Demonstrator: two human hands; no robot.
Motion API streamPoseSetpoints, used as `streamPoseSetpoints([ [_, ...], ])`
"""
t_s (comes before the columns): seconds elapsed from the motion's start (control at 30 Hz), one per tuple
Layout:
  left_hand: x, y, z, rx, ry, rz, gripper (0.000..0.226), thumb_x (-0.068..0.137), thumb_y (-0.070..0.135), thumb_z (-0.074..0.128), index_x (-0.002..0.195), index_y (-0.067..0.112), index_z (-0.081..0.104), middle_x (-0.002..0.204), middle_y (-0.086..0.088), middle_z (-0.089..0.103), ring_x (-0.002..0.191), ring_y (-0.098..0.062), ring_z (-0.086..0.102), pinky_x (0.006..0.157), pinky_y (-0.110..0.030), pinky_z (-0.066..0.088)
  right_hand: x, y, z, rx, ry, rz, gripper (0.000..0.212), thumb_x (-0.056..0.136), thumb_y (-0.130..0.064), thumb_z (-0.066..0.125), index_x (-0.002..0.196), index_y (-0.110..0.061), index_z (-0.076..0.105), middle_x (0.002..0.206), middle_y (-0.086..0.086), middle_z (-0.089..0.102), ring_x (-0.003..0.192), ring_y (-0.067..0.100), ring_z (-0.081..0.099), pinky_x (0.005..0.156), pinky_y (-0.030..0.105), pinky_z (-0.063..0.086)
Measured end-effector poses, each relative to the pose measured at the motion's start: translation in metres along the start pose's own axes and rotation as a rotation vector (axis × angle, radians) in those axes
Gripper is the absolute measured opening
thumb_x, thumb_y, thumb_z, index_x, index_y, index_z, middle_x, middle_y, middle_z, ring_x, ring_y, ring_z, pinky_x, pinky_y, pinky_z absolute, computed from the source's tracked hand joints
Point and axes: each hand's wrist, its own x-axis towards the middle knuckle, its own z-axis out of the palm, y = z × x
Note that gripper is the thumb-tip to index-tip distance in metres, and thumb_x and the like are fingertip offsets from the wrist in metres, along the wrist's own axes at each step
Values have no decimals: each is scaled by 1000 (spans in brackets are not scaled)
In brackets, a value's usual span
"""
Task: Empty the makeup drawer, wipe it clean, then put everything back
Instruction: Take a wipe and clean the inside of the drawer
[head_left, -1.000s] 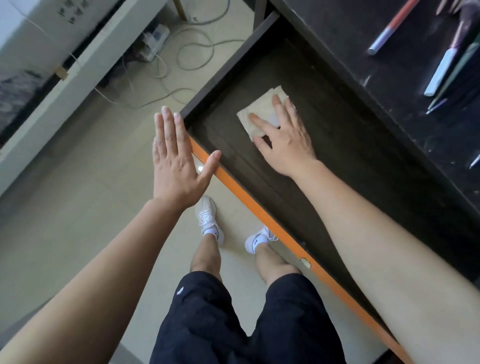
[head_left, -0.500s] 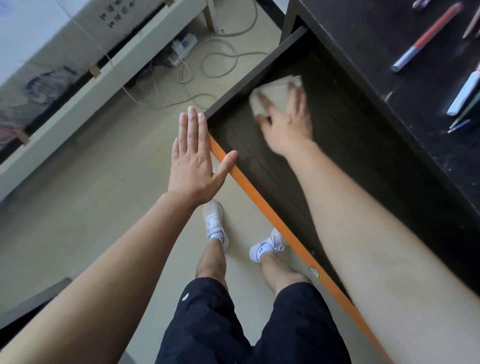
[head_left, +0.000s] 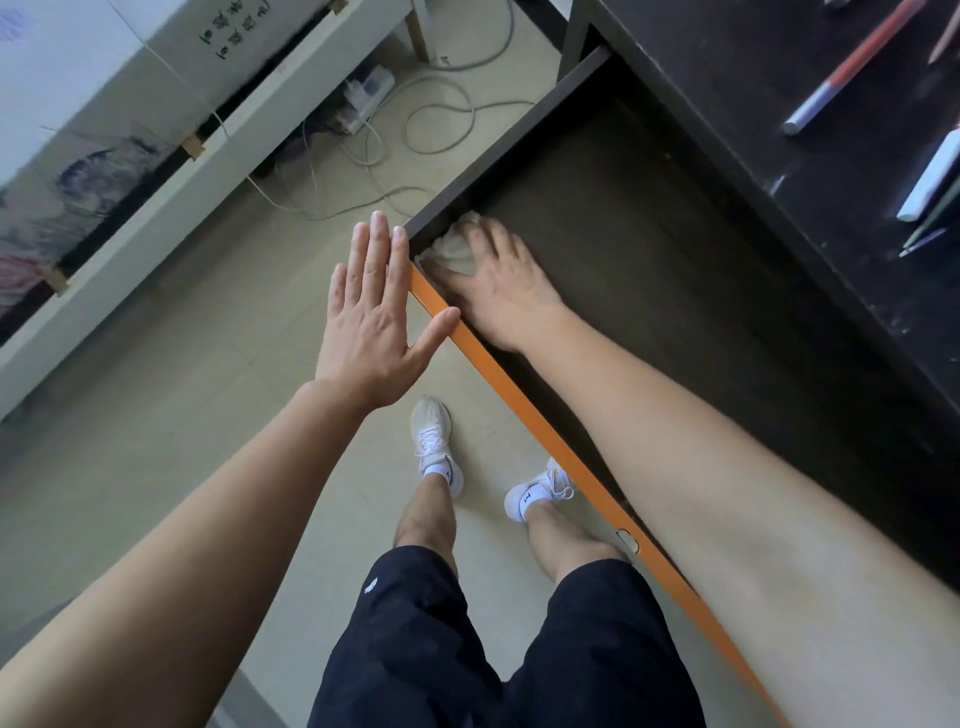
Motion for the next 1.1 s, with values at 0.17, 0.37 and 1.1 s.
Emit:
streamPoseSetpoints([
  [0.17, 0, 5, 2, -13, 6, -31, 86, 97, 67, 27, 155, 16, -12, 162, -2, -21, 148, -15, -23, 123, -44, 1, 5, 8, -6, -24, -30, -31, 56, 101, -40, 38, 153, -44, 15, 160, 19, 10, 147, 39, 8, 118, 49, 15],
  [0.37, -1, 11, 0, -38, 13, -54, 85, 97, 66, 27, 155, 18, -12, 162, -1, -20, 148, -15, -22, 123, -44, 0, -22, 8, 7, -3, 21, -47, 53, 104, -37, 34, 153, -42, 16, 161, 18, 11, 148, 41, 9, 119, 49, 14],
  [1.1, 45, 106, 32, 324, -288, 218, 84, 88, 55, 50, 154, 17, 12, 163, -11, 0, 150, -28, 4, 115, -55, 21, -208, 56, 85, 262, 346, 175, 28, 95, -44, 60, 116, -31, 73, 147, 18, 47, 139, 40, 38, 116, 49, 30],
])
